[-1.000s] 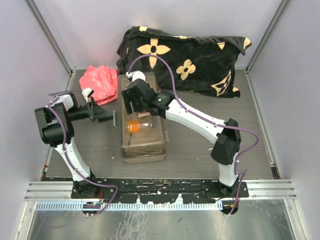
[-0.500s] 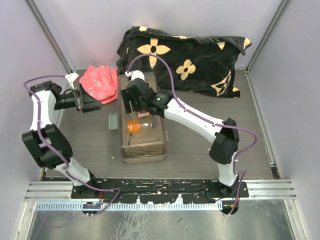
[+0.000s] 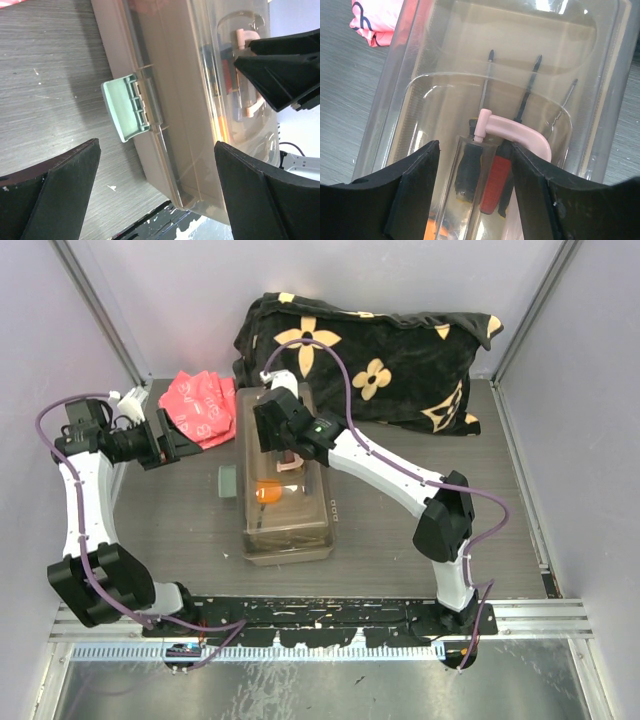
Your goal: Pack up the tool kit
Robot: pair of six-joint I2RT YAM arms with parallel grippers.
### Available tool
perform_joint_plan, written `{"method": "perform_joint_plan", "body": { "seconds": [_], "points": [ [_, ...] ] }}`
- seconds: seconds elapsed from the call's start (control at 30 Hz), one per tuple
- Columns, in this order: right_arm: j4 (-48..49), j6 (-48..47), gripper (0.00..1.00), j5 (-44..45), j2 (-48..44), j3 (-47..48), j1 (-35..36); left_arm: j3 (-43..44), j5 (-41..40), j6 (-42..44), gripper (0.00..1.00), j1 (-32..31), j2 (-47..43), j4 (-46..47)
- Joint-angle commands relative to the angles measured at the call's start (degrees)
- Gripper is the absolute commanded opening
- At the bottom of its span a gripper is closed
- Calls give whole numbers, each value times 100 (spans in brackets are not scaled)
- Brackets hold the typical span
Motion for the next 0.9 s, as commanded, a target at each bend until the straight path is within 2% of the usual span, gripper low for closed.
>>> {"method": "perform_joint_plan", "body": {
  "seconds": [0.0, 0.2, 0.3, 0.43, 0.6, 0.7, 0.77, 0.87],
  "points": [
    [-323, -11, 64, 244, 214, -654, -427, -91, -292, -47, 98, -28, -490, 290],
    [-137, -220, 63, 49, 361, -711, -816, -154, -352, 53, 98, -27, -500, 166],
    [-119, -356, 63, 17, 539, -599, -977, -450, -430, 99, 98, -29, -500, 313],
    [-79, -468, 63, -58, 689, -553, -1149, -1292, -644, -315, 98, -29, -711, 1185],
    [103, -501, 63, -172, 659, -785, -1193, -1972, -705, -1032, 98, -36, -208, 2504],
    [114, -530, 63, -160, 626, -864, -1193, -2111, -1700, -1123, 98, -120, -402, 2979],
    [126, -560, 64, -151, 602, -875, -1193, -2070, -2628, -955, 98, -500, -754, 2985],
    [135, -585, 64, -182, 571, -845, -1193, -1841, -3030, -913, 98, -609, -1235, 2913]
  ]
}}
